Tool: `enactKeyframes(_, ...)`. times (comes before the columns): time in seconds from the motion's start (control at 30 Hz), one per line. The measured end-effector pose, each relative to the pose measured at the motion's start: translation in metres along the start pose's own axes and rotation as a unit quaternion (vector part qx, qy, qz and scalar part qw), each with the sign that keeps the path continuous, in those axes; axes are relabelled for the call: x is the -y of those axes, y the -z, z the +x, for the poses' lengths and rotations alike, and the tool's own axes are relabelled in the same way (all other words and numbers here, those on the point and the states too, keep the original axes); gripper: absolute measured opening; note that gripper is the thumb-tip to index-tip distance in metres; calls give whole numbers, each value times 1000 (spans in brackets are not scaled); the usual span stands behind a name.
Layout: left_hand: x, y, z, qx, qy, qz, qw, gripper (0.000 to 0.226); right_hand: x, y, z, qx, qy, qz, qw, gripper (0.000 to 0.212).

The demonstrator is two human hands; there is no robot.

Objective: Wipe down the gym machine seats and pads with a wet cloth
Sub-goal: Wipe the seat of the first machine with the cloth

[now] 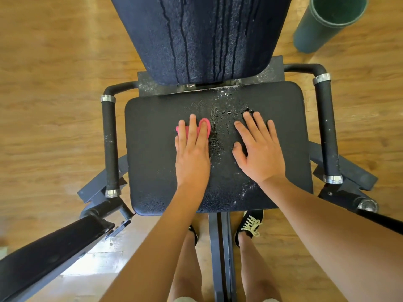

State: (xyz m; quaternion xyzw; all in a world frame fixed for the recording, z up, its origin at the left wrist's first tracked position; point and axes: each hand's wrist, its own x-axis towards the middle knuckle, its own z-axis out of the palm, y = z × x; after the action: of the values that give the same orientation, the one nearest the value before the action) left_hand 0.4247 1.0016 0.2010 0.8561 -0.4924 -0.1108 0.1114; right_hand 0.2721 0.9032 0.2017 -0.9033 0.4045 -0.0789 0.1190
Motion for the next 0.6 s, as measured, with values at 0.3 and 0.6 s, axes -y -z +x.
enactKeyframes(0.3, -2, 2, 55, 8, 0, 17, 1000, 52, 1, -1, 0, -2, -1, -8, 1000, 51)
enactKeyframes(0.6, 7, -6, -29, -11, -27, -3, 1000, 55, 0, -1, 0, -10, 1, -1, 1000, 49)
